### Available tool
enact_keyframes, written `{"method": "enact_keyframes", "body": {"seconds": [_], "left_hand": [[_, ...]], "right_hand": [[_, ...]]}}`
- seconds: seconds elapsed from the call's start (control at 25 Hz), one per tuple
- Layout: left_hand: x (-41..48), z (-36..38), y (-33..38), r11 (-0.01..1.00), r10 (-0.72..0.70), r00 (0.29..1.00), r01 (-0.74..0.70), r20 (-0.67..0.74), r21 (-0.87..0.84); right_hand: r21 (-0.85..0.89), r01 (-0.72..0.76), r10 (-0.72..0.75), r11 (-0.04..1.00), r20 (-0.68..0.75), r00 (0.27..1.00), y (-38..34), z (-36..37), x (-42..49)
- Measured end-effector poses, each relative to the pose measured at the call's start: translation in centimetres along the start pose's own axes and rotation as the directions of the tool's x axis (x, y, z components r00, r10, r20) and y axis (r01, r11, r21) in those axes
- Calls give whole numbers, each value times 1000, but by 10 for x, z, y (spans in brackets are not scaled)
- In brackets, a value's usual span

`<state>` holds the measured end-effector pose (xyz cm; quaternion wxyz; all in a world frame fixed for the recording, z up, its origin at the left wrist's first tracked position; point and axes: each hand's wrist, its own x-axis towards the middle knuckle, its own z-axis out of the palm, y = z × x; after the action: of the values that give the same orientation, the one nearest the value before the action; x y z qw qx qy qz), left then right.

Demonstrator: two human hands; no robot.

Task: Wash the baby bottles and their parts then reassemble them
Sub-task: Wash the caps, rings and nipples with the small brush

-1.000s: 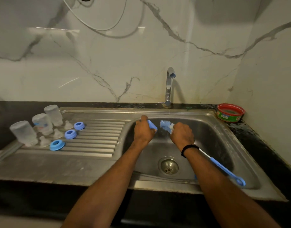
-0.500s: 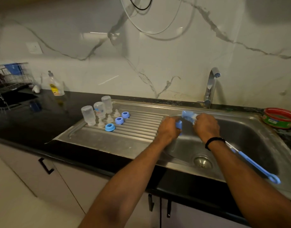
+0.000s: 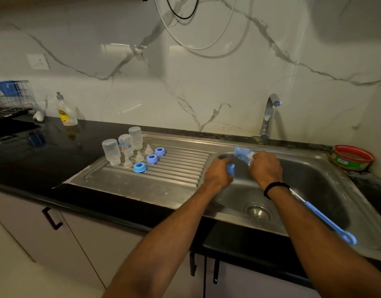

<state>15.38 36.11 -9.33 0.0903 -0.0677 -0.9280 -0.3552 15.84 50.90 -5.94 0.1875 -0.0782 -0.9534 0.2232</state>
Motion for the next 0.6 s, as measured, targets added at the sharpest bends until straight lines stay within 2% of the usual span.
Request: {"method": "enact_keyframes", "body": {"seconds": [0.36, 0.6], "left_hand": [[1, -10, 2, 998, 15, 996, -20, -84, -52], [0, -56, -10, 981, -105, 989, 85, -107, -172]], "right_hand": [[-3, -2, 2, 1000, -14, 1000, -3, 3, 1], [99, 24, -32, 995, 78, 996, -31, -5, 5]]}}
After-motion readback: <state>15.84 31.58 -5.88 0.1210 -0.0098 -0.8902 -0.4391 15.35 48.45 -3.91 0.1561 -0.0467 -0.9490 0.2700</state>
